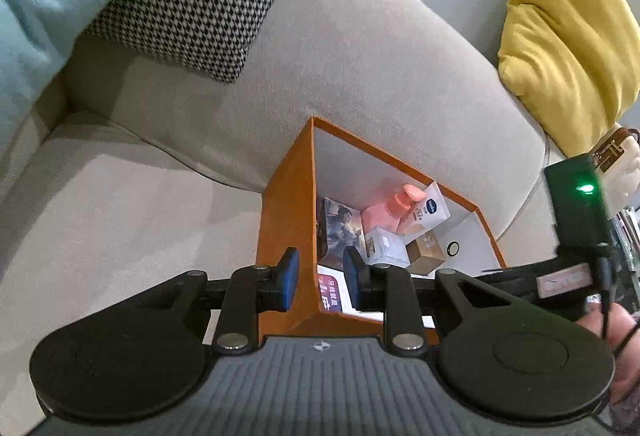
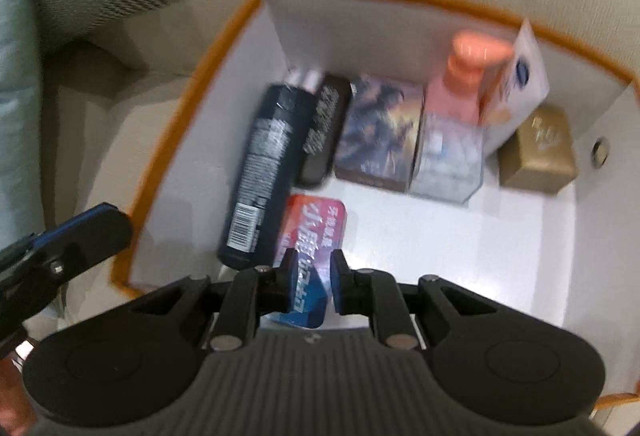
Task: Organize rigid objects
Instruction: 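Move both tools down to the pink cup and yellow tape measure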
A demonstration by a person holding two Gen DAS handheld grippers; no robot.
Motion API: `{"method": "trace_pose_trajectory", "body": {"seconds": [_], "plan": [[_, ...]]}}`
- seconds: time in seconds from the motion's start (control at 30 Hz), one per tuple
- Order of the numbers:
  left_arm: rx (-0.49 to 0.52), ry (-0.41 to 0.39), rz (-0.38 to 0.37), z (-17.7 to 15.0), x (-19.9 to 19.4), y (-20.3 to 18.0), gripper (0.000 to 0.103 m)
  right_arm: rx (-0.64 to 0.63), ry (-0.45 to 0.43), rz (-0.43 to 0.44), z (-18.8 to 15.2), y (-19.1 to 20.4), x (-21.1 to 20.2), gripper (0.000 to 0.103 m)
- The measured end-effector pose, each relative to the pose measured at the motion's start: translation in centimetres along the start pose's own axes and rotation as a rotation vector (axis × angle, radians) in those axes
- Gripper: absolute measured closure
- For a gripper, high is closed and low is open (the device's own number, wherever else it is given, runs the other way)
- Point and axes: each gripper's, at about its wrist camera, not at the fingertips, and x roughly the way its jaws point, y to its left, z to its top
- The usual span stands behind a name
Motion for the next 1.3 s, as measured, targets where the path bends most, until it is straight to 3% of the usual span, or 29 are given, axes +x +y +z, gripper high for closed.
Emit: {"method": "trace_pose_trajectory", "body": {"seconds": [0.43,0.6,0.8,1.0,1.1,1.3], "plan": [[0.114,-0.037,-0.012,-3.4,-4.8,-3.2,0.075,-0.127,-0.332,-0.013,-6.2,1.9,-9.1,0.085],[0.147,0.0,-0.049,-5.6,-5.6,-4.7,0.075,-0.164,-0.43,-0.012,-11.0,1.9,-12.1,0.073],[0.139,0.094,-0.12,-8.9,-4.4,-5.7,0.075,-0.092,-0.418,-0.083,-17.0,-0.3,-11.3,0.06],[0.14,0.158,-0.183,-11.9,-2.8,-6.4,0.075,0.03,-0.353,-0.217,-21.5,-4.4,-8.7,0.06],[0.152,0.199,-0.192,-12.9,-1.4,-7.2,0.075,0.076,-0.338,-0.263,-22.9,-6.6,-8.1,0.06],[0.227,0.27,-0.199,-14.1,1.6,-10.1,0.075,0.185,-0.339,-0.263,-23.9,-10.5,-7.4,0.058]]}}
